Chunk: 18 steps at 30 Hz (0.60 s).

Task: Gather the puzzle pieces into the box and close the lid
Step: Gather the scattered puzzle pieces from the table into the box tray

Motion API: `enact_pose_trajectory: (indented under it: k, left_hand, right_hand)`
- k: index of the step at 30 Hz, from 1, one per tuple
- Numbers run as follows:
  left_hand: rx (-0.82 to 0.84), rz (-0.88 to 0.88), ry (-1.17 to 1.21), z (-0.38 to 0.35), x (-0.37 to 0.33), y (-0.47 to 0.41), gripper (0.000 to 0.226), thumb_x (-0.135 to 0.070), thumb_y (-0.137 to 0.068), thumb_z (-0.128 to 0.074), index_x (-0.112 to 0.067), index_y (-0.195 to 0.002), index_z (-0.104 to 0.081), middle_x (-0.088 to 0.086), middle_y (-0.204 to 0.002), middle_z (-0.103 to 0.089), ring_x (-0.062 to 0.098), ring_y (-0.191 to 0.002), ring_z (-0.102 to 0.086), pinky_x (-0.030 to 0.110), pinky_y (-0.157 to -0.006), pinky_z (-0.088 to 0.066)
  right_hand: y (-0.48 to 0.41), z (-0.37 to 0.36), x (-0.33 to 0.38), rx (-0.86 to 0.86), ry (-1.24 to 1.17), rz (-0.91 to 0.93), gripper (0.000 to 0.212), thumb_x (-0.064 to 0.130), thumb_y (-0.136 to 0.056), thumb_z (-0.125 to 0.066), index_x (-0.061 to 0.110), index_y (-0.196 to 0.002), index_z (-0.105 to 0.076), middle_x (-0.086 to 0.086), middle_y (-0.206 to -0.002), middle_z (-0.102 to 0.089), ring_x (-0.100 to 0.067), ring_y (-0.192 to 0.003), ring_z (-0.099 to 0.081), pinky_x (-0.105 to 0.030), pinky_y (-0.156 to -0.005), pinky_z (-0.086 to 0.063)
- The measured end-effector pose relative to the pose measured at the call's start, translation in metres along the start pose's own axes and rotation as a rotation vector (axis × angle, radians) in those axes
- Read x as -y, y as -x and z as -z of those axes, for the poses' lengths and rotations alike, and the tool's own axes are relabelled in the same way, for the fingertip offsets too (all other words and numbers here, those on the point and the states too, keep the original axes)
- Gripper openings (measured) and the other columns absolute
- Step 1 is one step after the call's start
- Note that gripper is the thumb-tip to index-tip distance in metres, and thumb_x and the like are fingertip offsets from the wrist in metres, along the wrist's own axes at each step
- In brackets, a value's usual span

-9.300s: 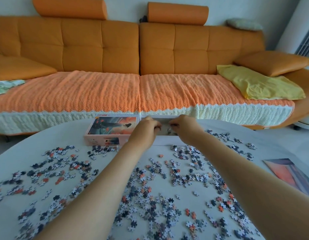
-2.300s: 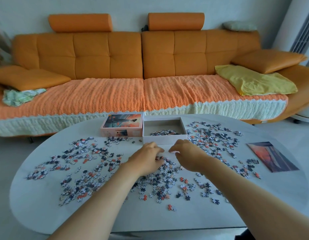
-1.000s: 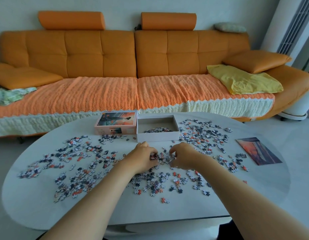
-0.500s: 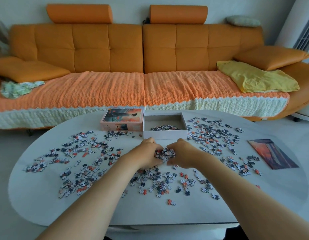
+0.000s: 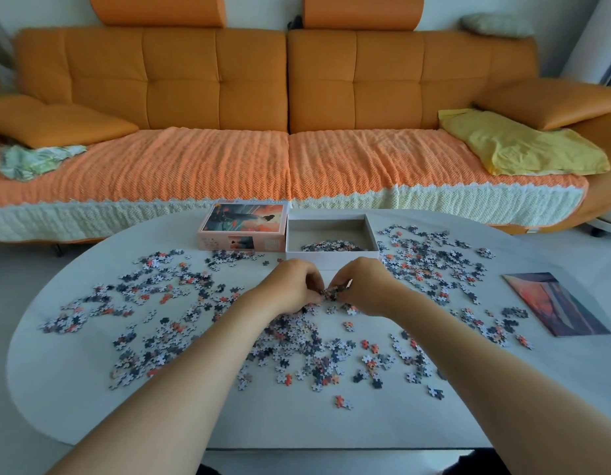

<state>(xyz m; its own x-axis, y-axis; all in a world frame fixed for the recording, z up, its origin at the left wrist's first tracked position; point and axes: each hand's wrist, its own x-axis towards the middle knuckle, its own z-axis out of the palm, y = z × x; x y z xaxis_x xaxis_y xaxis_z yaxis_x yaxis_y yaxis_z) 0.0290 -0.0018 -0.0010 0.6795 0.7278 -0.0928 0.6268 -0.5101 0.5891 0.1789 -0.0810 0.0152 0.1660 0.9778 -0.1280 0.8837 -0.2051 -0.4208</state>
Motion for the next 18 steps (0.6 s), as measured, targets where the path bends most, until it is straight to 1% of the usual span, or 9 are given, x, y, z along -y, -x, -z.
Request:
enact_pose_trajectory:
  k: [3, 5, 7, 9, 11, 12, 14, 16, 18]
  left_hand:
    - [0.012, 0.016, 0.078, 0.008, -0.003, -0.009, 0.011, -0.015, -0.081, -0.077, -0.018, -0.087, -0.069, -0.004, -0.088, -0.067, 0.014, -0.084, -0.063, 0.027, -0.071, -0.048]
    - [-0.047, -0.017, 0.117, 0.018, -0.007, -0.016, 0.011, -0.015, -0.082, -0.077, -0.019, -0.087, -0.067, -0.004, -0.089, -0.067, 0.014, -0.084, -0.062, 0.026, -0.072, -0.047]
    - [-0.151, -0.042, 0.149, 0.027, -0.008, -0.027, 0.010, -0.018, -0.084, -0.075, -0.019, -0.087, -0.066, -0.007, -0.088, -0.065, 0.011, -0.081, -0.059, 0.023, -0.067, -0.042]
    - [-0.278, -0.041, 0.151, 0.033, -0.007, -0.041, 0.007, -0.019, -0.085, -0.073, -0.019, -0.088, -0.067, -0.009, -0.085, -0.064, 0.007, -0.078, -0.058, 0.020, -0.062, -0.039]
    - [-0.370, -0.041, 0.118, 0.033, -0.004, -0.053, 0.005, -0.019, -0.086, -0.072, -0.020, -0.088, -0.067, -0.011, -0.084, -0.064, 0.009, -0.080, -0.060, 0.018, -0.061, -0.039]
    - [-0.381, -0.046, 0.099, 0.032, -0.001, -0.058, 0.004, -0.019, -0.087, -0.070, -0.021, -0.089, -0.067, -0.011, -0.086, -0.064, 0.011, -0.081, -0.061, 0.018, -0.061, -0.040]
    - [-0.343, -0.060, 0.049, 0.027, 0.004, -0.062, 0.011, -0.024, -0.090, -0.068, -0.023, -0.101, -0.068, -0.010, -0.099, -0.064, 0.013, -0.084, -0.060, 0.021, -0.066, -0.040]
    - [-0.285, -0.062, -0.052, 0.023, 0.011, -0.063, 0.023, -0.032, -0.091, -0.065, -0.031, -0.113, -0.065, -0.004, -0.113, -0.058, 0.015, -0.087, -0.059, 0.027, -0.075, -0.041]
    - [-0.274, -0.089, -0.123, 0.023, 0.015, -0.062, 0.025, -0.037, -0.091, -0.063, -0.036, -0.116, -0.063, -0.001, -0.119, -0.059, 0.018, -0.093, -0.059, 0.032, -0.084, -0.041]
  right_hand:
    - [-0.008, 0.011, -0.001, -0.036, -0.025, 0.009, 0.019, 0.014, -0.085, -0.067, 0.024, -0.097, -0.077, 0.002, -0.087, -0.074, -0.014, -0.062, -0.063, -0.016, -0.048, -0.046]
    - [-0.015, 0.022, -0.002, -0.092, -0.099, 0.003, 0.015, 0.016, -0.086, -0.069, 0.025, -0.095, -0.077, 0.003, -0.076, -0.072, -0.013, -0.058, -0.063, -0.014, -0.043, -0.045]
    - [-0.025, 0.035, -0.002, -0.181, -0.204, -0.026, 0.012, 0.015, -0.086, -0.069, 0.022, -0.094, -0.076, 0.001, -0.069, -0.069, -0.014, -0.054, -0.062, -0.017, -0.040, -0.046]
    - [-0.038, 0.042, -0.002, -0.305, -0.249, -0.048, 0.014, 0.012, -0.088, -0.067, 0.019, -0.096, -0.074, 0.000, -0.075, -0.069, -0.016, -0.055, -0.061, -0.019, -0.040, -0.047]
    - [-0.050, 0.043, -0.004, -0.408, -0.149, -0.007, 0.021, 0.007, -0.089, -0.061, 0.018, -0.100, -0.074, 0.001, -0.087, -0.068, -0.011, -0.059, -0.057, -0.016, -0.047, -0.045]
    - [-0.055, 0.041, -0.005, -0.422, -0.101, 0.015, 0.024, 0.005, -0.090, -0.057, 0.018, -0.101, -0.074, 0.002, -0.089, -0.066, -0.009, -0.060, -0.055, -0.015, -0.048, -0.042]
    - [-0.060, 0.034, -0.010, -0.362, -0.034, 0.029, 0.030, 0.004, -0.092, -0.051, 0.019, -0.107, -0.072, 0.001, -0.086, -0.063, -0.013, -0.058, -0.055, -0.019, -0.045, -0.043]
    - [-0.061, 0.028, -0.015, -0.258, -0.012, 0.023, 0.036, 0.007, -0.094, -0.049, 0.024, -0.122, -0.065, -0.005, -0.089, -0.064, -0.021, -0.055, -0.060, -0.029, -0.044, -0.051]
    - [-0.061, 0.026, -0.020, -0.234, -0.005, 0.016, 0.040, 0.009, -0.096, -0.048, 0.026, -0.130, -0.059, -0.008, -0.095, -0.066, -0.023, -0.052, -0.062, -0.028, -0.043, -0.050]
